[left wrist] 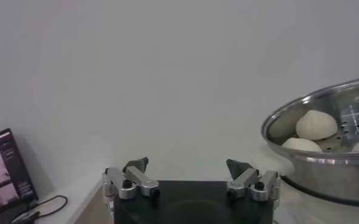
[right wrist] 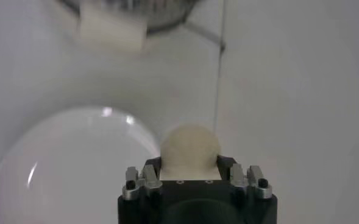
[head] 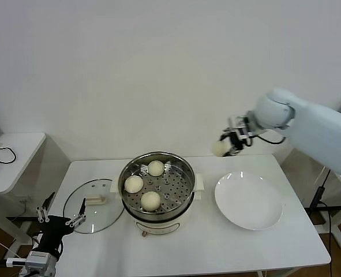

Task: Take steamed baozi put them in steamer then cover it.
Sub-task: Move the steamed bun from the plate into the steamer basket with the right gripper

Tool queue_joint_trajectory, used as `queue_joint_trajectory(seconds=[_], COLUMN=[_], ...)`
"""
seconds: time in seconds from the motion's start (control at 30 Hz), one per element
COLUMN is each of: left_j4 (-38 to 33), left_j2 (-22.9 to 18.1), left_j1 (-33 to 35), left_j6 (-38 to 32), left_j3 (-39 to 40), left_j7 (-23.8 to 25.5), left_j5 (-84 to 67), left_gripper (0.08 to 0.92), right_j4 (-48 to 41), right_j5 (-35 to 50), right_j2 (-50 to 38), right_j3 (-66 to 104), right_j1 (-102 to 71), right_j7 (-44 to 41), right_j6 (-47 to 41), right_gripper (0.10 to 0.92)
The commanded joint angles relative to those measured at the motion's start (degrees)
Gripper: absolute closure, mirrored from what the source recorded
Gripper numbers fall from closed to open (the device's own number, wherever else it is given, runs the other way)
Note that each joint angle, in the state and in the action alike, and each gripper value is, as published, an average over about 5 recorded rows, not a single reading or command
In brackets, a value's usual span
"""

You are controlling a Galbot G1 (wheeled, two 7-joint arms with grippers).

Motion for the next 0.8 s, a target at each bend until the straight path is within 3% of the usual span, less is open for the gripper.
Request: queue_joint_trajectory(seconds=[0.03, 0.8], left_j4=[-0.2, -0.6], left_j2=[-0.2, -1.0], left_j1=[0.2, -0.4], left_j6=[-0.1, -0.1], left_j3=[-0.5, -0.7], left_j7=[-0.1, -0.1], left_j5=[-0.1, -0.1], left_gripper=[0.177, 0.177], right_j4=[6.6, -2.0], right_j5=[15.6, 10.3], right_j2=[12.5, 19.3], right_j3=[-8.7, -11.0], right_j1=[7.5, -4.7], right_j7=[7.6, 12.3], right_j6=[-10.6, -15.2], right_gripper=[0.44, 0.44])
